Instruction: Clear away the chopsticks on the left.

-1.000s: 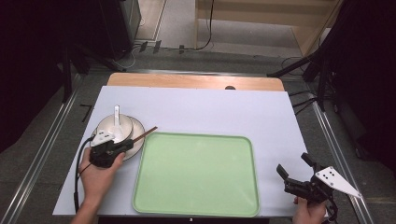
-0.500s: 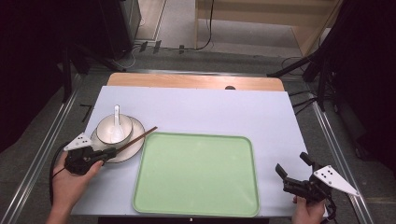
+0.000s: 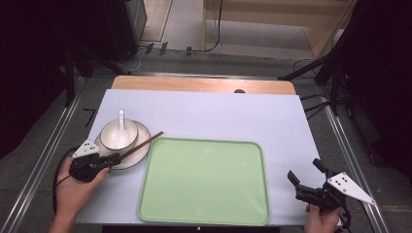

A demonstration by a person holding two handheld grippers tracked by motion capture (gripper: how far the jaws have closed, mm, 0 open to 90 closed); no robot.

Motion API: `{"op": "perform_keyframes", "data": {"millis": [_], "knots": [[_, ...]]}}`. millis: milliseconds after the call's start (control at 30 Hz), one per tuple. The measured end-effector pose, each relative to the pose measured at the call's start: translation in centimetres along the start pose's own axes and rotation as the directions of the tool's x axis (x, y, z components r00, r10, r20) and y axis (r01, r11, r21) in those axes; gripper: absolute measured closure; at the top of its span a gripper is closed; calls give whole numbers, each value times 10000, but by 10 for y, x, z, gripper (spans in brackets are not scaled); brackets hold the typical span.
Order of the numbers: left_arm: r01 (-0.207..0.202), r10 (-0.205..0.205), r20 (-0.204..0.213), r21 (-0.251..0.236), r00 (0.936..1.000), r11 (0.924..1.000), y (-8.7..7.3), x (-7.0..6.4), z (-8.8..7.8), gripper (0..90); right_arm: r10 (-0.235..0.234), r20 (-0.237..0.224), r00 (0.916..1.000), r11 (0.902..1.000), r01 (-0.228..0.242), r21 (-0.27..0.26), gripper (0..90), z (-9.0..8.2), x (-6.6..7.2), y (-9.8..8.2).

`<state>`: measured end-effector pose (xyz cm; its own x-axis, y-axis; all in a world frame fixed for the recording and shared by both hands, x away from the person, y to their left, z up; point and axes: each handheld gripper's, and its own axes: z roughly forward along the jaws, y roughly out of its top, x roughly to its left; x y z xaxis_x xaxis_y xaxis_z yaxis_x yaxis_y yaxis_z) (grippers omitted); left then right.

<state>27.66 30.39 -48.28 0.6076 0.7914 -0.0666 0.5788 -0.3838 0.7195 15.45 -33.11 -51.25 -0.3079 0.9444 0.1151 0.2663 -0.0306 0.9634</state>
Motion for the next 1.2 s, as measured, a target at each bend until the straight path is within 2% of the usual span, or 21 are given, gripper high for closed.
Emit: {"op": "perform_keyframes", "data": {"millis": [67,267,500,633,833,1000,1100,1167,1200], "knots": [[7,-7,21,23,10000,10000,0,0,1,799,12,6,10000,10000,-12,-2,0,0,0,0],[-350,343,145,533,9993,9980,0,-6,12,798,-14,-37,10000,10000,14,29,0,1,0,0],[-481,453,449,638,9980,9968,1,-7,15,830,25,-92,10000,10000,-25,46,0,1,0,-1],[-778,735,613,695,9954,9945,2,-11,17,856,14,-98,10000,10000,-13,52,0,1,0,0],[-645,595,815,605,9949,9961,4,-14,13,858,-3,-78,10000,10000,4,22,0,0,-1,0],[-758,700,1122,482,9912,9960,8,-29,10,858,-6,-64,10000,10000,6,13,0,0,-1,0],[-795,741,1132,441,9908,9959,8,-36,11,858,3,-49,10000,10000,-3,2,0,-1,-1,0],[-775,723,1190,397,9903,9962,8,-44,12,858,10,-49,10000,10000,-10,-15,0,-1,-2,0],[-845,789,1225,408,9893,9956,7,-53,14,858,13,-55,10000,10000,-13,-12,0,-2,-2,0]]}}
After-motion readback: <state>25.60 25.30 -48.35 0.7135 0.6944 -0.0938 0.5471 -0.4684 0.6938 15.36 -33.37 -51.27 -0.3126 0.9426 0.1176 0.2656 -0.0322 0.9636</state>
